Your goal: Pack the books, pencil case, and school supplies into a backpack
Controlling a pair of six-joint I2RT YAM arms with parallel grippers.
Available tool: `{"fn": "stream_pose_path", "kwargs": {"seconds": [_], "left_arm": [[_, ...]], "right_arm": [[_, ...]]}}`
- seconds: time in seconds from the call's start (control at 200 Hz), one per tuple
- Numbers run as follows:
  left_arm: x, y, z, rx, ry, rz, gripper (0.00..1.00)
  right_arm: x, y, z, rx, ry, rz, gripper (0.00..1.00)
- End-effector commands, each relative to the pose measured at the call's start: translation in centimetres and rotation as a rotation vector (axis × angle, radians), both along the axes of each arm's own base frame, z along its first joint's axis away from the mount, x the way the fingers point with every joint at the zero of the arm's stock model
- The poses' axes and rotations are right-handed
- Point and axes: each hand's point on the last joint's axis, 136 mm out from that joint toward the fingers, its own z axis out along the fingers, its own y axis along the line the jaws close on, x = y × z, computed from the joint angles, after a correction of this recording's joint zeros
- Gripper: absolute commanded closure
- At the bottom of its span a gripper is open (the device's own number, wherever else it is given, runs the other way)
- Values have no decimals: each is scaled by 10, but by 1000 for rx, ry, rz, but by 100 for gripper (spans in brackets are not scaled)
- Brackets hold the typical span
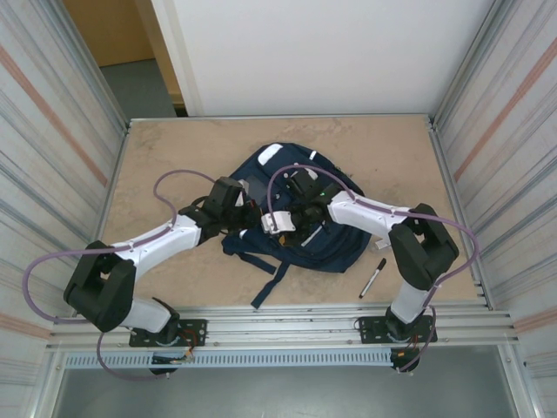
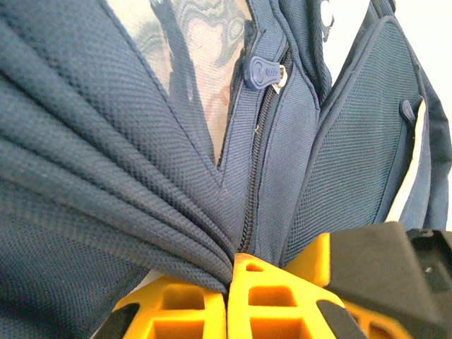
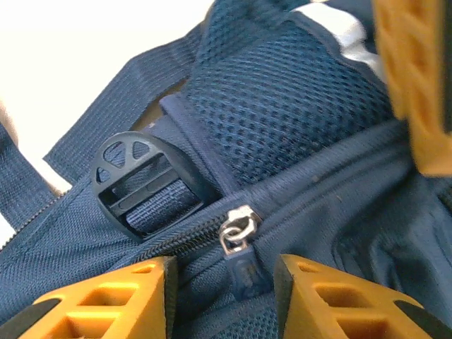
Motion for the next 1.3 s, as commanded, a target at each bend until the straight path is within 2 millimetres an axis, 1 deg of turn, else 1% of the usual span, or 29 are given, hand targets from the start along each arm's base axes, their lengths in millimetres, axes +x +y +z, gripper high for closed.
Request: {"fn": "stream_pose_path", "kwargs": {"seconds": [0.0,0.05,0.115,0.195,0.306,0.366,0.426,0.496,0.626,0.747,0.817,0.902,0.987,1.072,1.183,1.293], "left_arm": [[0,-13,31,-86,-73,-66,100],[0,-12,31,-85,-74,-63,100],[2,-9,29,-82,-70,-49,100],[3,-5,26,-76,-61,-28,100],[6,5,18,-54,-39,22,100],[9,8,15,-51,-28,42,100],[11,11,11,-46,-15,64,100],[14,21,5,-21,16,117,100],[17,41,-10,20,73,224,100],[23,58,-20,61,92,290,100],[29,64,-21,61,103,305,100],[39,71,-19,65,106,302,100],[51,81,-22,108,126,291,100],[69,92,-26,151,127,264,100],[95,102,-37,172,168,217,100],[125,97,-47,110,197,135,100]], "right_arm": [[1,-12,-18,-120,-33,18,66],[-2,-10,-13,-100,-24,26,73],[-6,-8,-6,-85,-23,27,84],[-11,-6,3,-63,-27,22,90],[-16,-1,20,-10,-14,-20,91],[-17,-1,24,27,13,-57,92],[-18,-5,19,5,14,-105,92],[-20,-10,11,-50,-13,-170,93],[-33,-26,-4,-182,-77,-243,95],[-44,-42,-9,-282,-146,-276,97],[-49,-53,-11,-325,-195,-279,97],[-52,-65,-13,-367,-265,-290,97],[-52,-77,-10,-398,-334,-307,97],[-56,-83,-6,-413,-361,-304,97],[-63,-78,3,-393,-361,-289,97],[-64,-64,10,-353,-340,-275,97]]}}
